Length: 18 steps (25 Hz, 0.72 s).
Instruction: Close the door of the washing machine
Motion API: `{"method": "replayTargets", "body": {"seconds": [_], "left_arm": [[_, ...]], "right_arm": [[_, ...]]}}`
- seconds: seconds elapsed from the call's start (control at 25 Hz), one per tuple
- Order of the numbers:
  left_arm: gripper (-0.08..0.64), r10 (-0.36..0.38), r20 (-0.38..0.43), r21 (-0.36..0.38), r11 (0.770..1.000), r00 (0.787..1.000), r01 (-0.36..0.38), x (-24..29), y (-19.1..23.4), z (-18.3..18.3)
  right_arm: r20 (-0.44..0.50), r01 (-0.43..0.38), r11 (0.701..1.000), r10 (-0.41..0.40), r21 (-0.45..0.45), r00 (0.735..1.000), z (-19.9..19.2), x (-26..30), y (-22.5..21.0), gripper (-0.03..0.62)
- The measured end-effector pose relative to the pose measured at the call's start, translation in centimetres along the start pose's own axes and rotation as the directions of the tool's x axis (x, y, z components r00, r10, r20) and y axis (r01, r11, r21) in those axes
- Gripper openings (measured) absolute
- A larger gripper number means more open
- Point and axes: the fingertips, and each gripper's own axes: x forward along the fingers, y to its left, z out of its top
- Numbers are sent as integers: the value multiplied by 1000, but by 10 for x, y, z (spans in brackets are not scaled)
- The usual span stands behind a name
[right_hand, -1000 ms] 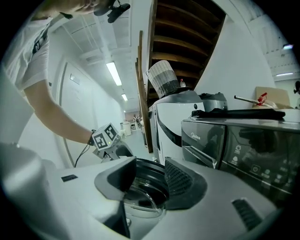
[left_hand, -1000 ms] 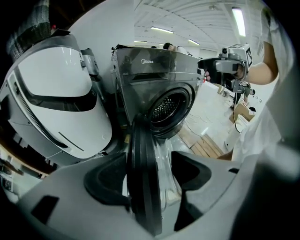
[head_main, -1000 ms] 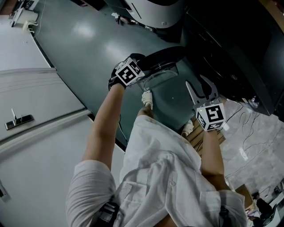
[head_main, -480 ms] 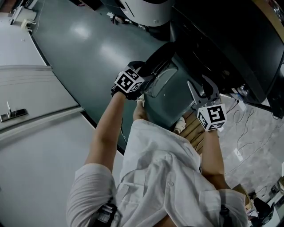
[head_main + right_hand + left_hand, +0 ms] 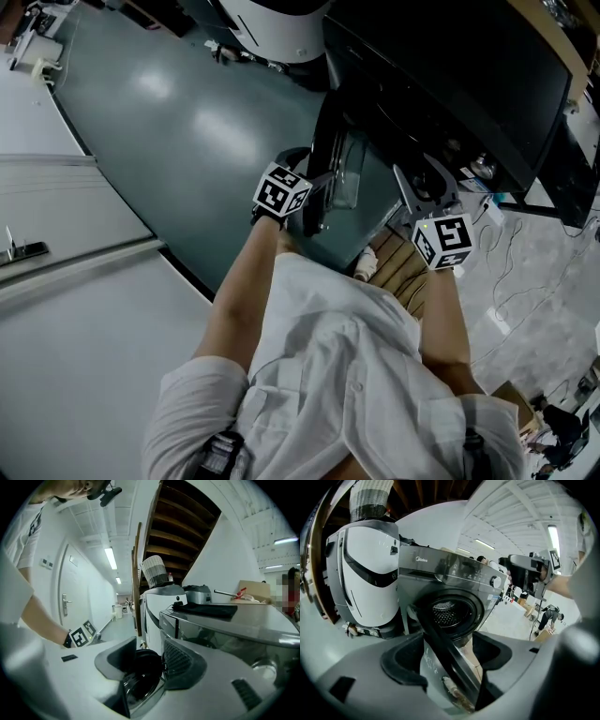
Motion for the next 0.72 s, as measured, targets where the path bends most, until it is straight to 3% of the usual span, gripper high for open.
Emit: {"method": "replayTargets", "body": {"seconds": [0.52, 0.72], "left_arm": [[318, -103, 96, -65, 992, 990, 109, 50, -103, 7], [322, -121, 133, -59, 990, 984, 130, 70, -118, 26]], "right_arm": [[34, 184, 983, -184, 5, 982, 5, -72, -66, 193], [49, 248, 969, -248, 6, 967, 16, -92, -97, 192]]}}
